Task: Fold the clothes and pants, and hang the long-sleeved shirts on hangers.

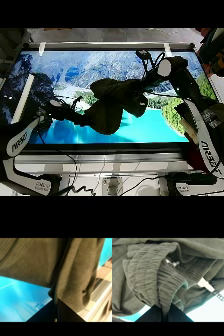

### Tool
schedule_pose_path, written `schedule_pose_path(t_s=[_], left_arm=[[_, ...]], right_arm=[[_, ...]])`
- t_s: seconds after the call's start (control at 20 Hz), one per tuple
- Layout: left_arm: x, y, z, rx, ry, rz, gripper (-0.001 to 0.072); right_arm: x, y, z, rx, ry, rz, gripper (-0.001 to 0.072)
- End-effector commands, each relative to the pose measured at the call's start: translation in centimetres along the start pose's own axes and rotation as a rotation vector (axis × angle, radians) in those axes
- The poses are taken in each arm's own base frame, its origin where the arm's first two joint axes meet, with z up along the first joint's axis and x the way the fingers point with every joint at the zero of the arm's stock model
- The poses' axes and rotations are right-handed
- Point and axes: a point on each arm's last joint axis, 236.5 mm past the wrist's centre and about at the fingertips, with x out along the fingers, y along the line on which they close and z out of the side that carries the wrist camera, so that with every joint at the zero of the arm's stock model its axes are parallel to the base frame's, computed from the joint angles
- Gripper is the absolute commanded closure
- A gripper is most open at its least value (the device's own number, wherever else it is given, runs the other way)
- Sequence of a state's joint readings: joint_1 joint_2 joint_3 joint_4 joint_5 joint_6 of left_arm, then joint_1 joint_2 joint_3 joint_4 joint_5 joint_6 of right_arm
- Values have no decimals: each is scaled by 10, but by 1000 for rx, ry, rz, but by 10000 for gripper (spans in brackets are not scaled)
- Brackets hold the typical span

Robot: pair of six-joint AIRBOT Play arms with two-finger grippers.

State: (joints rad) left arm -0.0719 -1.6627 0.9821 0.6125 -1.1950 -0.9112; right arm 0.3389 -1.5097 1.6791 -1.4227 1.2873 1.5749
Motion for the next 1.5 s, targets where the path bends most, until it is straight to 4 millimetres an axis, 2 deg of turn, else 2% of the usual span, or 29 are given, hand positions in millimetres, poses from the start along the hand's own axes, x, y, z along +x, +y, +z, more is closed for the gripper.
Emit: schedule_pose_path(t_s=[0.0,0.05,0.15,0.2,0.25,0.35,0.4,0.5,0.55,0.6,0.65,0.75,0.9,0.95,1.05,1.15,1.25,1.35,1.45], left_arm=[[-19,-17,19,33,-31,-47,682],[-36,-23,34,52,-69,-60,681],[-92,-40,77,104,-216,-78,682],[-129,-48,100,120,-316,-79,682],[-175,-59,122,150,-434,-83,682],[-273,-78,149,205,-679,-81,682],[-323,-84,155,224,-805,-67,682],[-402,-81,149,232,-994,3,682],[-431,-71,142,215,-1068,53,682],[-449,-60,134,196,-1103,92,682],[-460,-45,125,149,-1113,123,682],[-465,-7,108,61,-1078,224,682],[-453,63,73,-78,-918,486,683],[-452,79,65,-144,-903,520,682],[-443,100,52,-214,-888,508,683],[-428,117,34,-240,-839,493,683],[-423,132,15,-268,-813,484,683],[-432,140,-3,-288,-813,490,683],[-443,147,-24,-287,-807,521,683]], right_arm=[[-10,-26,26,18,-111,-59,683],[-20,-41,38,41,-166,-77,682],[-48,-77,60,127,-268,-116,683],[-66,-98,67,172,-311,-140,683],[-89,-124,73,216,-360,-172,682],[-141,-177,78,296,-466,-249,683],[-170,-203,78,333,-527,-293,683],[-223,-248,68,404,-623,-378,683],[-239,-266,56,446,-637,-411,683],[-243,-278,41,485,-608,-427,683],[-240,-286,21,525,-545,-434,683],[-225,-293,-18,594,-397,-424,683],[-197,-284,-58,647,-215,-383,684],[-186,-278,-68,650,-158,-359,684],[-166,-269,-91,650,-68,-324,684],[-157,-261,-103,651,-84,-317,684],[-144,-238,-121,636,-100,-269,684],[-126,-211,-159,641,-69,-237,685],[-101,-183,-209,669,-2,-210,684]])
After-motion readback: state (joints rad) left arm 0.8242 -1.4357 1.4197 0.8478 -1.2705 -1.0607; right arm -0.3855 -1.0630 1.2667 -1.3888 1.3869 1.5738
